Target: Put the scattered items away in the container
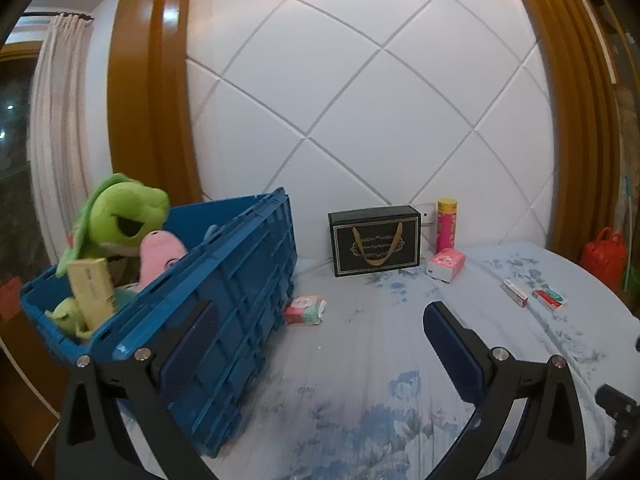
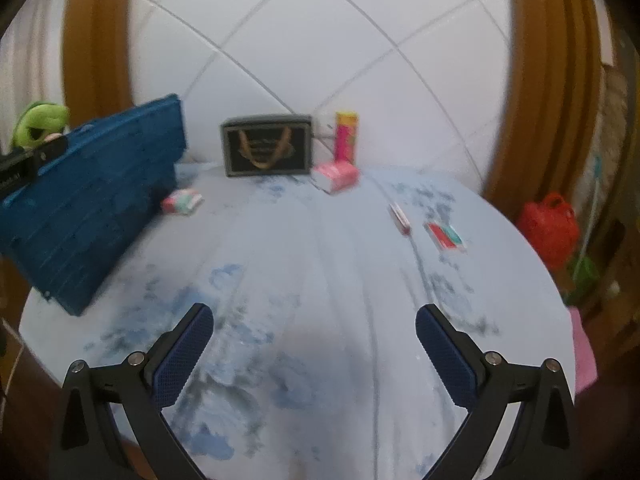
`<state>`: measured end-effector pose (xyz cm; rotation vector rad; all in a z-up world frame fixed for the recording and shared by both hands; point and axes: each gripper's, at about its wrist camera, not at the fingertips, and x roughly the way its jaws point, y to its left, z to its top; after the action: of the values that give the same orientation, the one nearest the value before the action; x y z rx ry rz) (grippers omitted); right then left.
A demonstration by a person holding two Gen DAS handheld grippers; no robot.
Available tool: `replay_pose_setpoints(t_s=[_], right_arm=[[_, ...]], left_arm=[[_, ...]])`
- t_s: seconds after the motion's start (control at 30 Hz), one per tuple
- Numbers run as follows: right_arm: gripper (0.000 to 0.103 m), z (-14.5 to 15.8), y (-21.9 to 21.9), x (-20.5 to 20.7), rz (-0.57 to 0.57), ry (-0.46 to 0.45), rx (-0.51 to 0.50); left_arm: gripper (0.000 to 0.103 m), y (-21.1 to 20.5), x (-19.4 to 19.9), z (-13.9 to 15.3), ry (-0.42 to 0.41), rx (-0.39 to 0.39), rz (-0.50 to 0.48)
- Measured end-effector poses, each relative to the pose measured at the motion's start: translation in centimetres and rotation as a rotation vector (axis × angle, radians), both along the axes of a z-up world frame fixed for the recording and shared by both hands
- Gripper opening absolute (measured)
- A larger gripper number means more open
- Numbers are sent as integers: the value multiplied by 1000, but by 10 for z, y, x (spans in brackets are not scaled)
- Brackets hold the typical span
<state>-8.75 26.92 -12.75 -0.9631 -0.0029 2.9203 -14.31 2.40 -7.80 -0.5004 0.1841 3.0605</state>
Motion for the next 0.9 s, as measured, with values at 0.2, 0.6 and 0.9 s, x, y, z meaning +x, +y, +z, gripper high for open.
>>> replay_pose_setpoints(t_s=[0.2,0.6,0.9], right_arm=[[102,13,-26,13,130,62,-9],[102,44,-46,81,154,133,34],[103,64,-95,84,206,191,17]], left_arm=[[103,-19,57,0,-7,7,126],[103,-39,132,19,55,41,126],[103,-80,144,33,57,49,135]])
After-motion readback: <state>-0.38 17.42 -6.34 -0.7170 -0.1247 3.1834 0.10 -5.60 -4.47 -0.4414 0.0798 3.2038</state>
